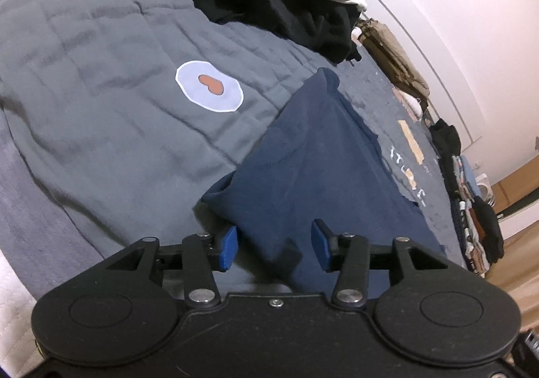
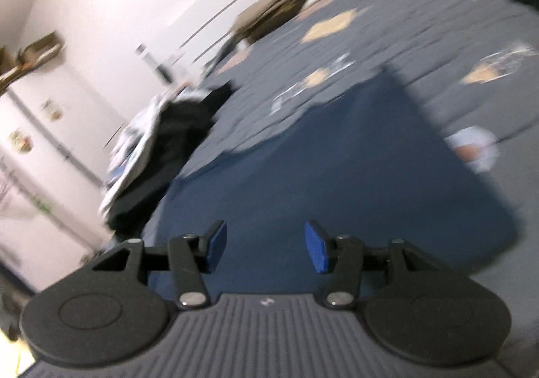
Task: Fold clothes
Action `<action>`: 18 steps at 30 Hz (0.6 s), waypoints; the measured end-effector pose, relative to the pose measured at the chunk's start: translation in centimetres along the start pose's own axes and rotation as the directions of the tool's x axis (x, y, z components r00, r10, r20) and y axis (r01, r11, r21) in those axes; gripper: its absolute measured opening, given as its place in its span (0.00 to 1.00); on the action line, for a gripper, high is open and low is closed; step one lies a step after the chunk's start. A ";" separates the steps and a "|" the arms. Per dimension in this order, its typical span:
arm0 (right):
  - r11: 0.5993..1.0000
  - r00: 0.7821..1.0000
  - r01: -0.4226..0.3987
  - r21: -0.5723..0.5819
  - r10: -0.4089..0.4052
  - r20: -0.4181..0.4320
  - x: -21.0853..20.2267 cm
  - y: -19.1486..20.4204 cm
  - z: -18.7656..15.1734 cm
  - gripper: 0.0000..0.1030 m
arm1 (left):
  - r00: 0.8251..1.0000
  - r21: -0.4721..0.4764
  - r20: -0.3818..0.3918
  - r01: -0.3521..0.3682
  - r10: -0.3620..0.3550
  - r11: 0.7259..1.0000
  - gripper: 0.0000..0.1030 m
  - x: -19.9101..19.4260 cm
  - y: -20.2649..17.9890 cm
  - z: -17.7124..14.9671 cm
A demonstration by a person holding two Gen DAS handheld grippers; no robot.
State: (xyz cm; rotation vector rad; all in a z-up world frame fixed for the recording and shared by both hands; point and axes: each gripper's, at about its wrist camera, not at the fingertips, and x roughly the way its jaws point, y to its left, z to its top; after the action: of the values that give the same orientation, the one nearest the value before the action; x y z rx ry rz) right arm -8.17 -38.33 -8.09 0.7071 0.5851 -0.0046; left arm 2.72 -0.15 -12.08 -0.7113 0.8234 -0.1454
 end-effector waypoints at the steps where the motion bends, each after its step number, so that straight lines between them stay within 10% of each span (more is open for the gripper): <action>1: 1.000 1.000 -0.014 -0.018 0.014 -0.015 0.9 0.6 0.0 0.49 | 1.000 0.004 -0.003 -0.001 0.001 1.000 0.44 0.2 -0.1 0.0; 7: 0.996 0.986 -0.081 -0.021 0.077 -0.145 6.1 1.8 -0.4 0.50 | 1.000 0.001 0.005 -0.027 0.027 1.000 0.45 1.2 0.0 -0.2; 11: 0.998 0.969 0.027 -0.062 -0.041 -0.243 9.1 1.0 -1.7 0.50 | 1.000 -0.016 0.019 -0.021 0.021 1.000 0.46 1.1 0.2 -0.1; 18: 0.995 0.976 0.026 -0.097 -0.046 -0.215 8.3 2.0 -1.9 0.50 | 1.000 -0.004 0.014 0.006 -0.006 1.000 0.46 1.3 0.3 0.4</action>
State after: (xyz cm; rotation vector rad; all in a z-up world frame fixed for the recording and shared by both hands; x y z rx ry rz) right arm -1.76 -34.08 -12.25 0.6092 0.8026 0.0668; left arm 3.82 -0.18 -12.88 -0.7178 0.8087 -0.1439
